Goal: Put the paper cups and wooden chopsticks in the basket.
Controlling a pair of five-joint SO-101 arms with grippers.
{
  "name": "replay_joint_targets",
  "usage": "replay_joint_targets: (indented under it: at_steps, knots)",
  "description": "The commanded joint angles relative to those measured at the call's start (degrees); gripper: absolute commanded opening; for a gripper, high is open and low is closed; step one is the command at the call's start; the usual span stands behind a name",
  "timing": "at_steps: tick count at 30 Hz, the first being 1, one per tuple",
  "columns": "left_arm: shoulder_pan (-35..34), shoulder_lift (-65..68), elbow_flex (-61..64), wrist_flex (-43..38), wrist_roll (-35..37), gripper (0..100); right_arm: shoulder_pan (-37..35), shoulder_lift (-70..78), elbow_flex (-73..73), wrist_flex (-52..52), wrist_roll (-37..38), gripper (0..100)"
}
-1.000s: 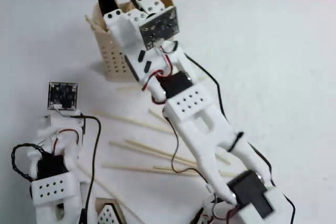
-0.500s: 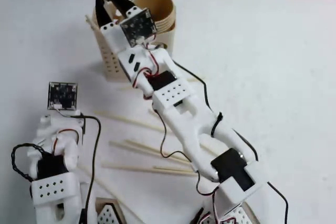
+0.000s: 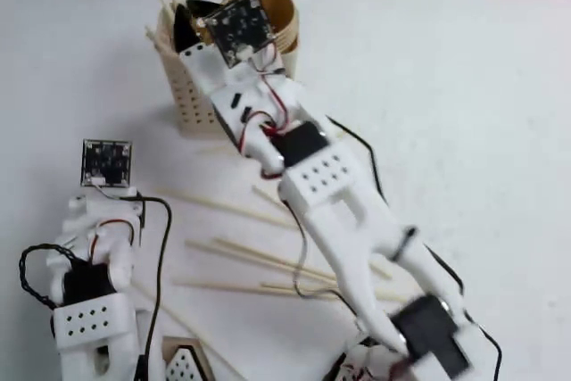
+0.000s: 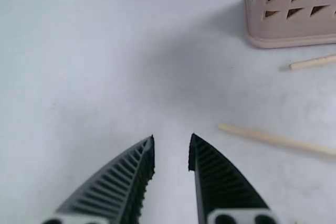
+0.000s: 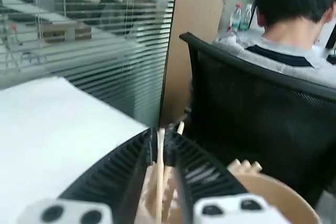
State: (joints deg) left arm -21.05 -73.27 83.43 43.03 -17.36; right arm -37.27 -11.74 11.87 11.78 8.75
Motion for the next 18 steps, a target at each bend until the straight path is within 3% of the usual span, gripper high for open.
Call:
replay_joint_targets:
  at_steps: [1,5,13,18]
  knots:
    - [-0.4,-0.84,-0.44,-1.23,-0.7,12,0.84,-11.47,0.18,14.11,-0.09,1.6]
    - [-0.31,-0.84,-0.44,-1.23,-0.62,12,1.45,-22.02,5.45,22.81,0.09,1.7]
    - [-0.13,-0.84,-1.58,-1.14,-0.7,12,9.36,-39.52,20.22,30.9,0.09,1.7]
    - [3.91,-0.48,-7.74,4.66,-6.95,12,13.67,-49.27,26.55,40.04,-0.26,1.8]
